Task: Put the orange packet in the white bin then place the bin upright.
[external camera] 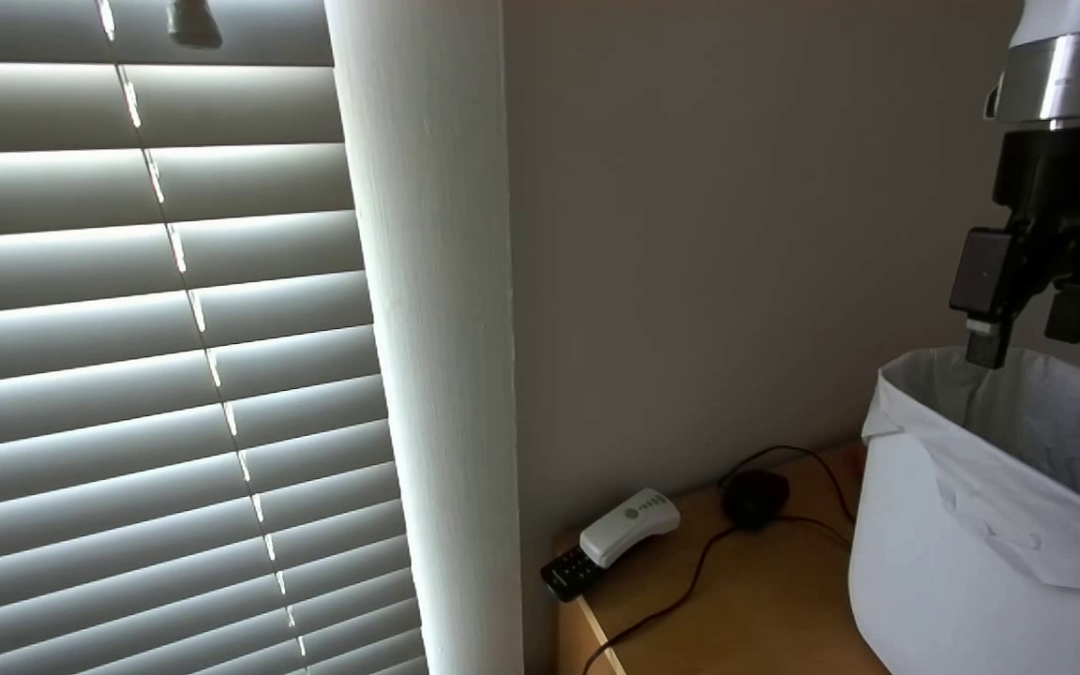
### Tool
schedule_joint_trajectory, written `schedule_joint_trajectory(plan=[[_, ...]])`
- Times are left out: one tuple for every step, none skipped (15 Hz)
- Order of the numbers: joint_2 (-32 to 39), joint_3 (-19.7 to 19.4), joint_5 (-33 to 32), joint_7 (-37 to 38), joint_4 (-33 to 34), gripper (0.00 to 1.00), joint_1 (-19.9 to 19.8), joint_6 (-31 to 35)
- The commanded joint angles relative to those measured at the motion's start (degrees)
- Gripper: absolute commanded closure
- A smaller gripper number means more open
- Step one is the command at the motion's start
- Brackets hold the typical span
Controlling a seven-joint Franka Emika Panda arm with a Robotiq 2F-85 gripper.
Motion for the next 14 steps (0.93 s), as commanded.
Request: schedule_joint_trajectory(plan=[[-3.7,-0.51,0.83,1.51,-1.49,0.0,-0.76,0.0],[-4.48,-0.65,0.71,1.8,-1.29,0.0,-0.98,0.05],[-5.43,-0.7,0.51,2.17,-1.05,0.0,-1.16,0.04],[-5.92,-0.8,0.58,2.2,-0.82,0.0,-1.35,0.37],[-6.94,-0.82,0.63,2.54,-0.56,0.0,-1.55,0.36],[-7.8,-0.86,0.55,2.7,-0.38,0.0,-1.73,0.3],[-8.78,-0.82,0.36,3.39,-0.35,0.0,-1.94,0.58],[-9.51,-0.81,0.42,3.82,-0.09,0.0,-2.07,0.44],[-10.23,-0.8,0.45,4.12,0.08,0.0,-2.19,0.48],[-10.95,-0.77,0.51,4.61,0.2,0.0,-2.3,0.57],[-11.53,-0.71,0.35,4.94,0.21,0.0,-2.4,0.71],[-12.17,-0.7,0.55,5.2,0.13,0.0,-2.42,0.76],[-10.09,-0.64,0.05,3.92,1.59,0.0,-2.23,-0.17],[-10.64,-0.63,0.05,4.17,1.6,0.0,-2.27,-0.17]])
